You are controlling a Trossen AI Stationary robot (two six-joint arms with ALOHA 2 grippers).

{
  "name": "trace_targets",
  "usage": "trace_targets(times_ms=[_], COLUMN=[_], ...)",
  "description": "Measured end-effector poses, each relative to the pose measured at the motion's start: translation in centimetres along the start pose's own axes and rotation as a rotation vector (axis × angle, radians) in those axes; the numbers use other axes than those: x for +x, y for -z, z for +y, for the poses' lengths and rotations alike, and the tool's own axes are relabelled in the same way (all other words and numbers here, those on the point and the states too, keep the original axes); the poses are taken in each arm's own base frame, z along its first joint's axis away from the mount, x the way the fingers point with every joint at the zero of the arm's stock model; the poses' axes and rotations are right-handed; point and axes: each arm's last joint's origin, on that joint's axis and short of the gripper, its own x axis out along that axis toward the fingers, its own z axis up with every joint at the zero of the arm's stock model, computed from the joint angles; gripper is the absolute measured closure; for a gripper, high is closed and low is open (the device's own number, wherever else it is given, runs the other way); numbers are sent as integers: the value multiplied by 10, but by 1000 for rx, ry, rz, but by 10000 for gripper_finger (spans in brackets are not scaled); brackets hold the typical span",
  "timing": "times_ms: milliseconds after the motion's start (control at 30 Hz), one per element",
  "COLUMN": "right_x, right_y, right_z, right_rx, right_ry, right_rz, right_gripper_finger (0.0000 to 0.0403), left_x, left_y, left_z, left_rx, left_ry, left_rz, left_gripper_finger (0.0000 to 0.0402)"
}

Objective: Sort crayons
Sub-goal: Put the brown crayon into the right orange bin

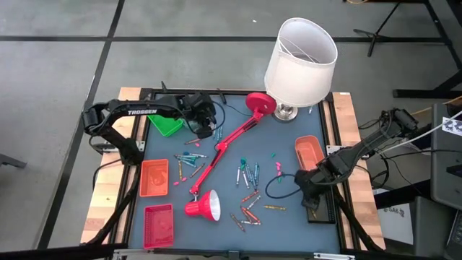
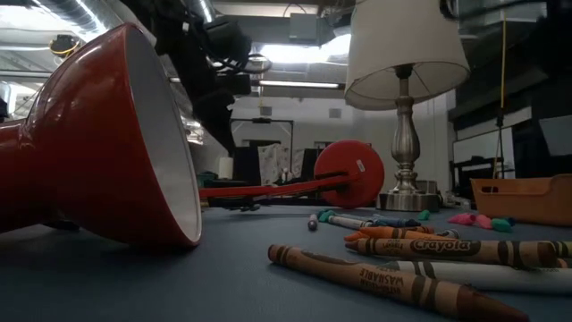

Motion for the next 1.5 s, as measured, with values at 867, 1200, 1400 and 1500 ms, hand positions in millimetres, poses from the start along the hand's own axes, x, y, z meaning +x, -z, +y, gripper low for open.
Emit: trace_targets(times_ms=[867, 1200, 1400, 1500], right_x=[-6, -7, -7, -7], right_y=[-20, -22, -22, -22], right_z=[14, 13, 13, 13], right_rx=[-199, -323, -395, -449], right_ry=[43, 132, 157, 177], right_rz=[-529, -607, -603, -599], right_gripper_finger=[240, 240, 240, 240], left_x=[-16, -32, -39, -42], left_y=[33, 47, 50, 51], left_z=[-58, -94, -115, -125], left_rx=[-460, -648, -757, -792], left_ry=[76, 15, -17, -25], left_rz=[422, 591, 595, 591], left_gripper_finger=[304, 304, 304, 304])
